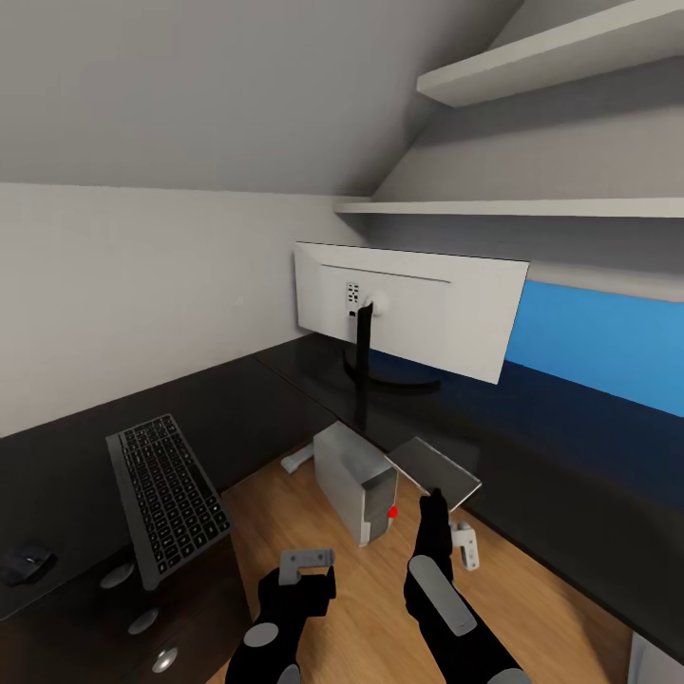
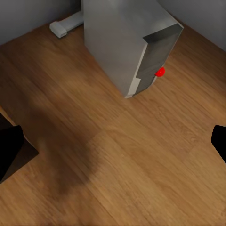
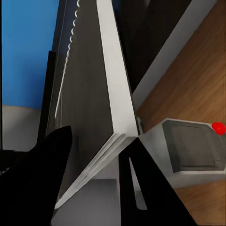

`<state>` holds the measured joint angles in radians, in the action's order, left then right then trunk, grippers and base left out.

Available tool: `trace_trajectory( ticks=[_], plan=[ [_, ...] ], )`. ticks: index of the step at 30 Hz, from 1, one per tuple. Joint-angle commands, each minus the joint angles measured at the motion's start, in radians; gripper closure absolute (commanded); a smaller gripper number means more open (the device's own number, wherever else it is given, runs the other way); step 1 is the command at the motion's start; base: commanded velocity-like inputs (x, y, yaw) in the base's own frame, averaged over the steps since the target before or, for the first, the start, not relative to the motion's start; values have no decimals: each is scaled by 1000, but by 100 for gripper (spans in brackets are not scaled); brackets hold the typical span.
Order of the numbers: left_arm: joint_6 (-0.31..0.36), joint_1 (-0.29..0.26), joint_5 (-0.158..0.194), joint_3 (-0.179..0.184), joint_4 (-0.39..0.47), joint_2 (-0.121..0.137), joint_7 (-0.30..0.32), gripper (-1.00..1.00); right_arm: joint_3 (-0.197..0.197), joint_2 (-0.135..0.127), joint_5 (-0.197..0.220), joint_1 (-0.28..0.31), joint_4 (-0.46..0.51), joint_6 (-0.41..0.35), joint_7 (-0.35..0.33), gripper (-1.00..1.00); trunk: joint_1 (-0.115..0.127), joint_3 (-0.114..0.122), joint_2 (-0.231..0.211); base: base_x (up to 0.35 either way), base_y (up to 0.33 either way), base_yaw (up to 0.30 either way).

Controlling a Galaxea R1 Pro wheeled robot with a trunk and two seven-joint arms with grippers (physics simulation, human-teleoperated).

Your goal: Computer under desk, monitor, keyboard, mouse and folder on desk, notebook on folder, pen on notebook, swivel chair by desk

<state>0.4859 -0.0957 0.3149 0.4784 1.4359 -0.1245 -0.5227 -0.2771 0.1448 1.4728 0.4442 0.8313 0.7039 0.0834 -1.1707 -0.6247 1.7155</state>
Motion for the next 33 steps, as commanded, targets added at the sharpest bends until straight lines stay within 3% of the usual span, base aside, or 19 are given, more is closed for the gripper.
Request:
trace_trajectory(
  ticks=[1, 15, 24, 27, 30, 33],
  plan=[
    [2, -1, 10, 2, -3, 0, -10, -100, -2, -1, 5, 1, 1, 7, 9, 100, 0, -1, 1, 0, 0, 0],
    [2, -1, 9, 3, -6, -1, -9, -100, -6, -1, 4, 1, 1, 9, 9, 100, 0, -1, 1, 0, 0, 0],
    [2, -1, 9, 3, -6, -1, -11, -100, -10, 2, 4, 1, 7, 12, 2, 100, 35, 27, -62, 0, 0, 0],
    [2, -1, 9, 3, -6, -1, -11, -100, -10, 2, 3, 1, 12, 12, -28, 100, 46, 37, -83, 0, 0, 0],
    [2, -1, 9, 3, -6, -1, -11, -100, -10, 1, -4, -1, 12, 12, -139, 100, 58, 46, -104, 0, 0, 0],
    [2, -1, 9, 3, -6, -1, -11, -100, -10, 2, -4, -1, 11, 12, -173, 100, 69, 55, -125, 0, 0, 0]
  ],
)
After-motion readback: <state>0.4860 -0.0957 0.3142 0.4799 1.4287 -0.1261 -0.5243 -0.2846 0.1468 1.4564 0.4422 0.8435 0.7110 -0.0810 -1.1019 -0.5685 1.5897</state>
